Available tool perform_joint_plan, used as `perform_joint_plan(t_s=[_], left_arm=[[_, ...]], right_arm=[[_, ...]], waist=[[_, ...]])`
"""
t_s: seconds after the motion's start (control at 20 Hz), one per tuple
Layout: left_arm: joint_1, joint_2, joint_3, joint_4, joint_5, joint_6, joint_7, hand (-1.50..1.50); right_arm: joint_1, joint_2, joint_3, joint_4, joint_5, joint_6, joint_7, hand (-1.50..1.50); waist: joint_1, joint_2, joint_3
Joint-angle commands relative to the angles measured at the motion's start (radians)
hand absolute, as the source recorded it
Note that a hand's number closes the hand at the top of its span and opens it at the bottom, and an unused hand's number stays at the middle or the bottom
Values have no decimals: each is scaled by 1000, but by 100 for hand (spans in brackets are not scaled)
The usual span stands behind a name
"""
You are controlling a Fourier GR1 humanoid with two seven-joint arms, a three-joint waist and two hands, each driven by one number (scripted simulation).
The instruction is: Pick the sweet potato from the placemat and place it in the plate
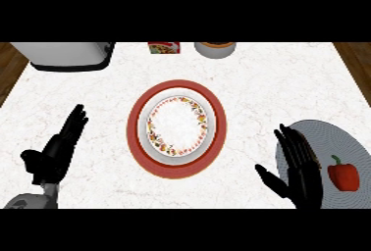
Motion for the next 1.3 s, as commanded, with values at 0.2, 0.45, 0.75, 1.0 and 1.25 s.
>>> perform_joint_plan(t_s=[0.2,0.45,0.75,1.0,1.25], left_arm=[[-32,-19,16,32,-26,29,-1,0],[3,-11,3,-26,-8,-7,22,0],[-17,-15,25,-1,-21,-11,26,0],[-3,-34,39,37,-45,-50,-20,0],[29,-38,49,-47,-58,-48,20,0]], right_arm=[[90,-25,-74,-55,421,129,410,-150],[104,6,-79,-110,617,390,676,-150],[139,33,-38,-390,705,731,899,-150],[88,38,-106,-410,700,862,935,-150],[44,78,-109,-369,768,986,1007,-150]], waist=[[-19,-1,-5],[0,-3,-4],[1,-1,0],[6,1,1],[12,0,2]])
